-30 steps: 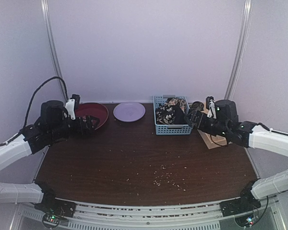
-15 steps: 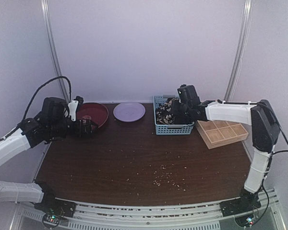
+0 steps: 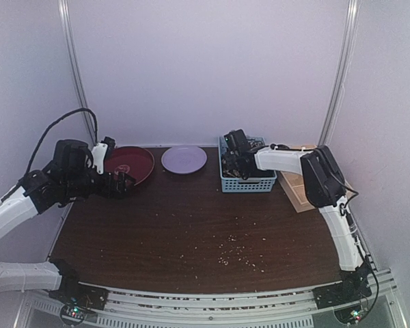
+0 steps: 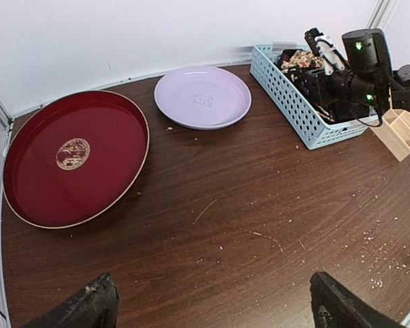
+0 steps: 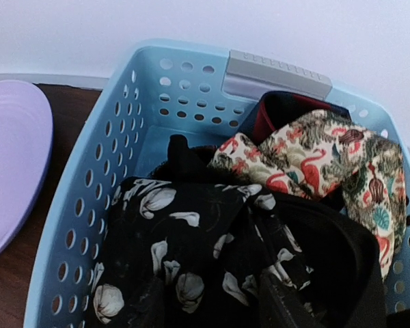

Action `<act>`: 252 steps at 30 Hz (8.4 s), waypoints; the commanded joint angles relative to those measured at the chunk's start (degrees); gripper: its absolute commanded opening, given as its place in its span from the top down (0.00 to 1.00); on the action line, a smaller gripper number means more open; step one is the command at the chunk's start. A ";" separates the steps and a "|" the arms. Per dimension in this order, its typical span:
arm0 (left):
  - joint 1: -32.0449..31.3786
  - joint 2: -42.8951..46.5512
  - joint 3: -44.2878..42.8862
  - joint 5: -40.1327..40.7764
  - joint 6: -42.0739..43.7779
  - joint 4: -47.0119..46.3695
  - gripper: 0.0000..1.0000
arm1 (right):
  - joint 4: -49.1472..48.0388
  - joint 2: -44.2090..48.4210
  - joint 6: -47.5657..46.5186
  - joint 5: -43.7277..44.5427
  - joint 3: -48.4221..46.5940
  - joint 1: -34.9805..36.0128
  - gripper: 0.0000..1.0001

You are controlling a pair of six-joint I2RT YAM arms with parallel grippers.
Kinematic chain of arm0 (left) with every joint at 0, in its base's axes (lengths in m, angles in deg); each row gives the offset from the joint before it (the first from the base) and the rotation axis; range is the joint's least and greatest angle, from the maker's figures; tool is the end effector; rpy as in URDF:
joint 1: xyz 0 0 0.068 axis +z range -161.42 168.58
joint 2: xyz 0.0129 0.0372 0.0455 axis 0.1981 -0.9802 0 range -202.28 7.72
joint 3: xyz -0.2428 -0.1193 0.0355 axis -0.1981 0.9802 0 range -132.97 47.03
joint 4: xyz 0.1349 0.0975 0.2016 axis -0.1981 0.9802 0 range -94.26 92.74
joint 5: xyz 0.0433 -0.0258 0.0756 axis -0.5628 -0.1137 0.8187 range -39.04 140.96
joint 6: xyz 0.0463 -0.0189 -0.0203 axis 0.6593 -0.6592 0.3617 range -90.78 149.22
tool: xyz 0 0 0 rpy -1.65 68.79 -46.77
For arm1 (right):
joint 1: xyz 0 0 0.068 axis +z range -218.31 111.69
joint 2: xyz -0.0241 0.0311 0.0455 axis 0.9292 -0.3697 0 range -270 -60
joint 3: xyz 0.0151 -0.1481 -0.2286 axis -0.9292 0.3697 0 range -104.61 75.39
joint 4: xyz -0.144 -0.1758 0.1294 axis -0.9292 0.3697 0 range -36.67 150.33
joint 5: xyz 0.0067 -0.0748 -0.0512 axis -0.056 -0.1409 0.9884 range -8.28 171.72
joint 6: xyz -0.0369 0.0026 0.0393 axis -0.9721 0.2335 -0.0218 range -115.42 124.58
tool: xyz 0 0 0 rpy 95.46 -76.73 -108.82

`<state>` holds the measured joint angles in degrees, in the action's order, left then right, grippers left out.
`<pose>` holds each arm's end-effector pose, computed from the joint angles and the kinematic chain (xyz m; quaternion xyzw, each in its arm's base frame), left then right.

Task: Roll the ties
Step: Pick up the tie from the bin, then pick up the tie from the center of the board, then adjust the tie at the center of the board.

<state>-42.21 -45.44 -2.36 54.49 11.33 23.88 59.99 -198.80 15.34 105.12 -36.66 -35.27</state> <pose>0.1756 -0.1020 0.3106 0.0833 0.8700 -0.1755 0.4532 0.4717 0.2899 0.1718 -0.0722 0.8645 0.0074 0.4973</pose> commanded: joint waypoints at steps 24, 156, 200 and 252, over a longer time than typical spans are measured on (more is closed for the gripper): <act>0.43 3.25 0.37 4.40 -0.16 -0.01 0.02 | -11.83 41.21 2.70 -5.88 18.97 -0.24 1.00; -37.06 -44.96 17.37 -19.06 -58.74 -56.85 0.65 | 2.84 94.32 33.09 29.15 74.01 21.90 1.00; -13.84 -7.27 24.26 2.25 -33.15 -4.19 1.00 | 16.62 95.41 64.73 24.51 84.48 21.86 0.50; -5.92 -20.78 25.22 4.30 -27.95 -20.08 1.00 | 2.51 68.28 64.93 7.92 91.12 1.09 1.00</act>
<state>-49.18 -63.65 22.69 57.22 -18.09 6.16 58.52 -131.17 77.68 112.94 54.44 -33.10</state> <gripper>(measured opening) 0.012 0.008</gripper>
